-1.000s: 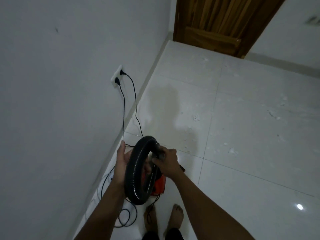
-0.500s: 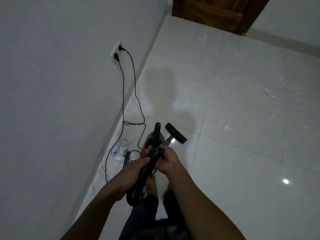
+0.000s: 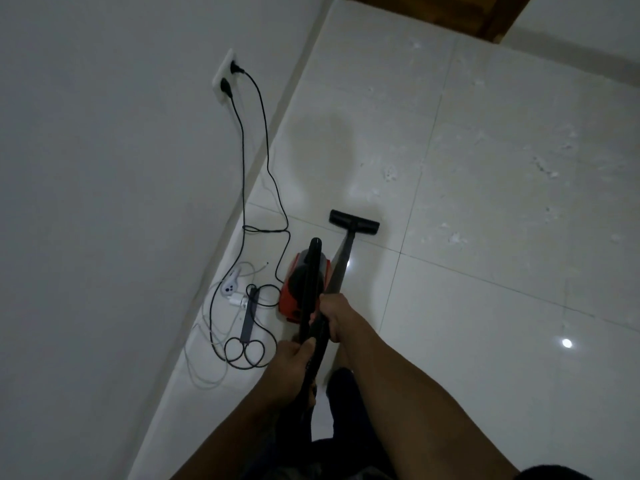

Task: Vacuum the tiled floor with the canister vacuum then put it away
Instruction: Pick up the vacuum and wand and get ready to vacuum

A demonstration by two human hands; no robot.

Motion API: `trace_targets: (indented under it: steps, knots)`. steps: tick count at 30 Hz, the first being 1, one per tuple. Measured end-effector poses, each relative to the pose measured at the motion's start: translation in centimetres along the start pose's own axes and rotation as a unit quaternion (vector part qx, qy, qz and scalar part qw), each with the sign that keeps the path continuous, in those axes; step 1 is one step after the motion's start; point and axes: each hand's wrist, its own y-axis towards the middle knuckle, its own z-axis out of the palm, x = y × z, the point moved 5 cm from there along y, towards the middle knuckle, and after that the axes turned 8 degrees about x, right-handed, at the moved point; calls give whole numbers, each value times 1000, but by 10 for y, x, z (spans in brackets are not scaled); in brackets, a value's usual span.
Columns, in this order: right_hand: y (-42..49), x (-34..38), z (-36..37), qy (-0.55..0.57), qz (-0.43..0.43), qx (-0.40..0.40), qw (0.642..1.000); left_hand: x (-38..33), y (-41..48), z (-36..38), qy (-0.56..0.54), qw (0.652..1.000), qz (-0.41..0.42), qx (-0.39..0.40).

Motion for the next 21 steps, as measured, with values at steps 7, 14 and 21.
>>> trace_targets:
  steps: [7, 14, 21]
  knots:
    - [-1, 37, -12, 1, -4, 55, 998, -22, 12, 6, 14, 992, 121, -24]
    - [-10, 7, -7, 98, -21, 62, 993, -21, 25, 11, 9, 995, 93, -18]
    - [1, 18, -17, 59, -51, 39, 996, -7, 32, 11, -35, 991, 131, 14]
